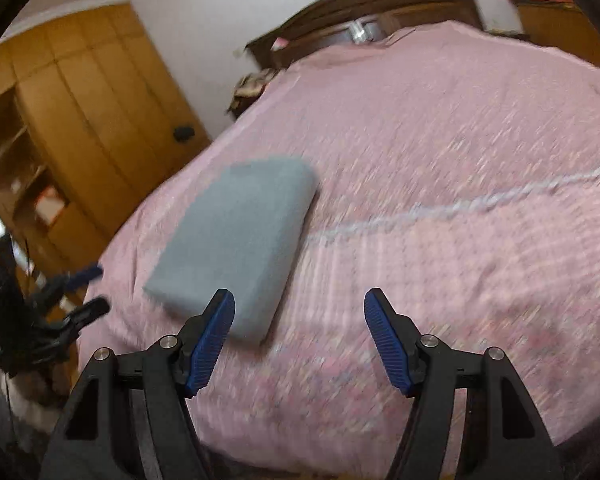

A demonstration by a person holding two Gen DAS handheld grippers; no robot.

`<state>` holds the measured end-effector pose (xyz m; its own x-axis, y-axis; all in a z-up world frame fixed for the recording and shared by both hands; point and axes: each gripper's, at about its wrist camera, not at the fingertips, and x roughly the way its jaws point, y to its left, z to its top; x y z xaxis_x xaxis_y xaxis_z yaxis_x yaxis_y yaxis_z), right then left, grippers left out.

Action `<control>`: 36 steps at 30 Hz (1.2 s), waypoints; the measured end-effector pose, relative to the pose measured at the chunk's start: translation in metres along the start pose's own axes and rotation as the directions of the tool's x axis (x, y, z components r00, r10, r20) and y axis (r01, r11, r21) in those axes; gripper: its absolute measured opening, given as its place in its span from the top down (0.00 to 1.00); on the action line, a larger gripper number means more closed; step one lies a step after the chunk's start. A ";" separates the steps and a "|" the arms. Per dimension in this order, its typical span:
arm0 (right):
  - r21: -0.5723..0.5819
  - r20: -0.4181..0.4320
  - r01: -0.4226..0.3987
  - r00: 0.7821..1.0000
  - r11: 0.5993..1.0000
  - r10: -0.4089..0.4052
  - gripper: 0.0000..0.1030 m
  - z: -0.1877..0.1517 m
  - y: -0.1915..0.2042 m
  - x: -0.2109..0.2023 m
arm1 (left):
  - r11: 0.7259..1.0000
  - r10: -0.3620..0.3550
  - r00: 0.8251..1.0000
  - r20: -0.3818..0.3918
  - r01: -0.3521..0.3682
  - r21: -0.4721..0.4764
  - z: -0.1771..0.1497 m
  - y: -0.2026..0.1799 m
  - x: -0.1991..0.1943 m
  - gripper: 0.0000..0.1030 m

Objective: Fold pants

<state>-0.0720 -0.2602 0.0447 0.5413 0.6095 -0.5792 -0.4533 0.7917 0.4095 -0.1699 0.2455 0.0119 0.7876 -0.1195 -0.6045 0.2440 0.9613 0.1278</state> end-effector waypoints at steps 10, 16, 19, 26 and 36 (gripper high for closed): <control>0.076 0.003 -0.004 1.000 0.997 0.004 0.33 0.042 -0.007 0.024 | 0.960 -0.116 0.993 0.028 0.119 -0.255 0.071 0.038 0.044 0.16; 0.065 -0.025 -0.061 0.998 0.996 0.063 0.33 0.063 0.001 0.056 | 0.891 -0.238 0.971 -0.030 0.206 -0.405 0.078 0.071 0.100 0.16; 0.116 -0.034 -0.079 0.996 0.990 0.083 0.33 0.068 -0.003 0.072 | 0.850 -0.303 0.953 -0.008 0.266 -0.455 0.080 0.080 0.118 0.16; 0.192 -0.099 -0.078 0.990 0.978 0.099 0.33 0.048 -0.013 0.103 | 0.812 -0.365 0.931 -0.009 0.314 -0.491 0.104 0.087 0.167 0.37; 0.162 -0.092 -0.103 0.989 0.981 0.119 0.33 0.036 -0.016 0.104 | 0.864 -0.211 0.974 0.088 0.227 -0.450 0.080 0.088 0.146 0.90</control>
<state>0.0169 -0.2075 0.0032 0.4160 0.6932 -0.5885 -0.3864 0.7206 0.5757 0.0114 0.2925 -0.0026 0.7650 -0.3406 -0.5466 0.1351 0.9147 -0.3809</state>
